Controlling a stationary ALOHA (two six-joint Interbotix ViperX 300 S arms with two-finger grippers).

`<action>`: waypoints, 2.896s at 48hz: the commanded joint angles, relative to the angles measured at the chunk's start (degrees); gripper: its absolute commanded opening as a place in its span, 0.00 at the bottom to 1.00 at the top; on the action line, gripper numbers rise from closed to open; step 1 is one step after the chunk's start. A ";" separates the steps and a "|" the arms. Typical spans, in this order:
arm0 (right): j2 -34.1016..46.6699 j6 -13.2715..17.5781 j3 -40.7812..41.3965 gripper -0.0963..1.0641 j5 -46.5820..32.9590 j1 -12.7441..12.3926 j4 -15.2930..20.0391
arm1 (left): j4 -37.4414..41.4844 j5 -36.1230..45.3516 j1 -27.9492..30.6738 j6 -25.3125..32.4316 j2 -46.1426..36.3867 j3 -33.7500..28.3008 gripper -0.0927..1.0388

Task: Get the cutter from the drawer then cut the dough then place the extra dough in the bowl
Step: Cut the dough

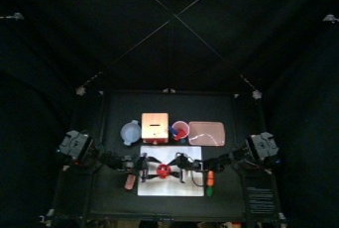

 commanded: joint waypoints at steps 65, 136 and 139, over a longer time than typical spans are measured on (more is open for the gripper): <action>0.44 0.00 -3.16 0.65 2.90 -0.35 -0.09 | -0.97 -0.53 -0.88 -0.09 1.49 -0.44 0.63; 2.81 0.70 -3.69 0.58 6.94 -0.09 0.26 | -2.02 0.62 -1.49 -1.93 6.06 -0.88 0.62; 3.08 0.79 -3.78 0.58 7.21 0.00 0.26 | -2.29 0.70 -1.49 -1.93 6.15 -0.79 0.62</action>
